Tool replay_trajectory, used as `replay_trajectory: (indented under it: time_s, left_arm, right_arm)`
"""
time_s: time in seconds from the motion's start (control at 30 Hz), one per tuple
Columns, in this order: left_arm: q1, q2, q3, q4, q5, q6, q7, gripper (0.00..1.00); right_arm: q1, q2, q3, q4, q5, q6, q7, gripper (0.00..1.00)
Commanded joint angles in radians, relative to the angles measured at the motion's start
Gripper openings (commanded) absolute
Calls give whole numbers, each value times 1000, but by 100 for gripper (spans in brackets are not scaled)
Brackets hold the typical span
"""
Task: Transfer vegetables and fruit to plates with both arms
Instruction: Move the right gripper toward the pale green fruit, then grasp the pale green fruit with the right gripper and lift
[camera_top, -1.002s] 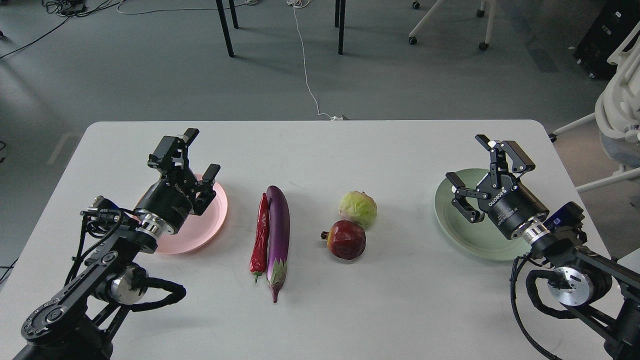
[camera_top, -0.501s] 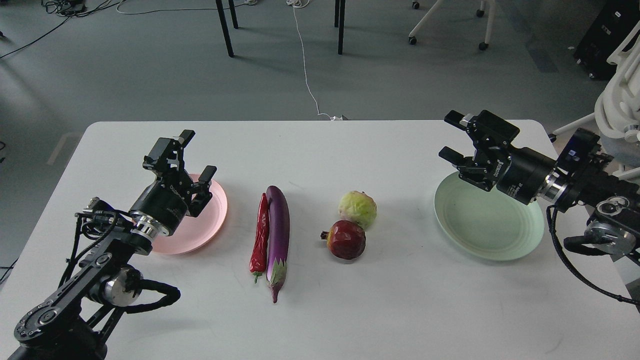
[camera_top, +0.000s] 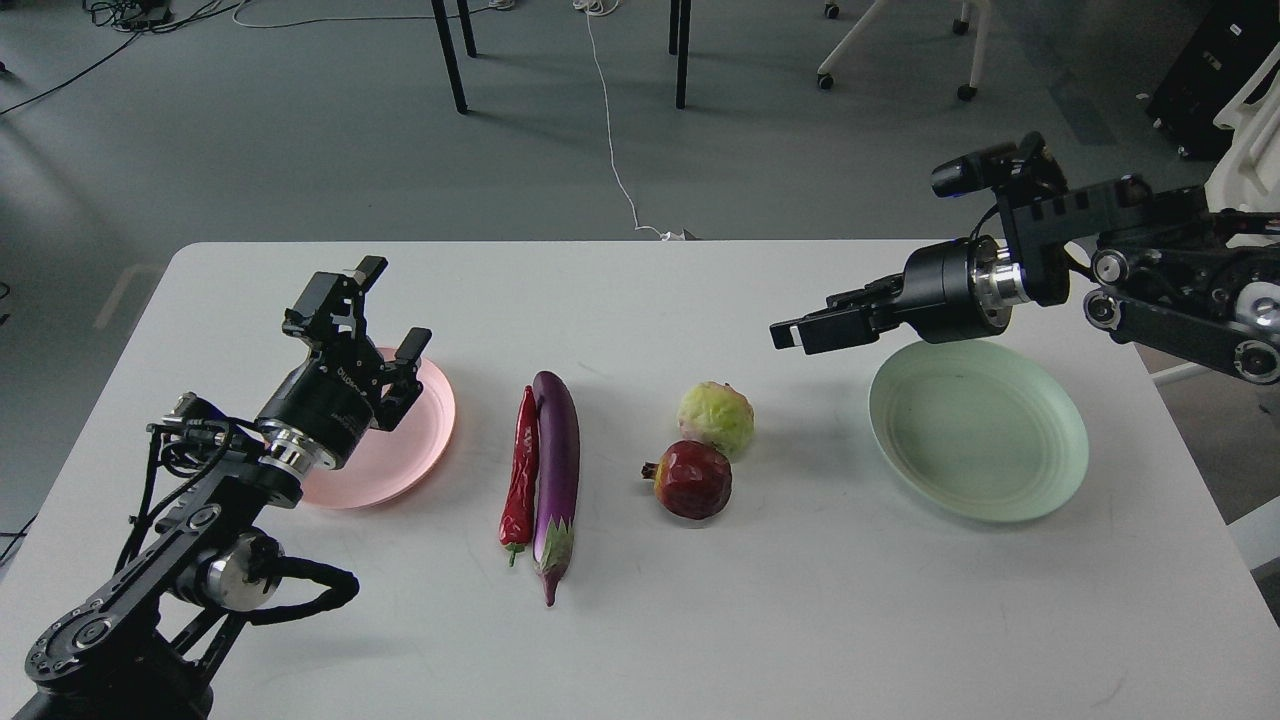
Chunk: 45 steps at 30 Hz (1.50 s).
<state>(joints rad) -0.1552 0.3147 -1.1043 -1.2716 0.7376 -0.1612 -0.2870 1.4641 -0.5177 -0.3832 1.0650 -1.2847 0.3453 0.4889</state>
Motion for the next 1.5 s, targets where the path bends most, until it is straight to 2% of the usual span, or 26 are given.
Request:
replay_trajectory:
  time_s: [0.0,0.13,0.3,0.7,0.97,1.47]
  left_arm:
    - [0,3,-5,-3,0,0,0,100]
    - [0,1,-5,-5,0,2,0,100]
    - [0,-2,-5,-5,0,2,0,100]
    - [2,-2,-5,-5,0,0,0,100]
    - [3,-2,-5,-6,0,2,0,100]
    - [5,0,-11,-9,0,2,0,100]
  right_arm:
    - [38,117,-84,-75,-31,0,0,98]
    - [42,214,-155,-108,-31,0,0,98]
    - [48,268,-200,-122,-33,0,0,98]
    - [27,300,-207,-177,-31,-12,0,98]
    - [-19,367,-227,-241,-28,-94,0,98]
    - [-68,419,-232,-303,-27,-127,0,96]
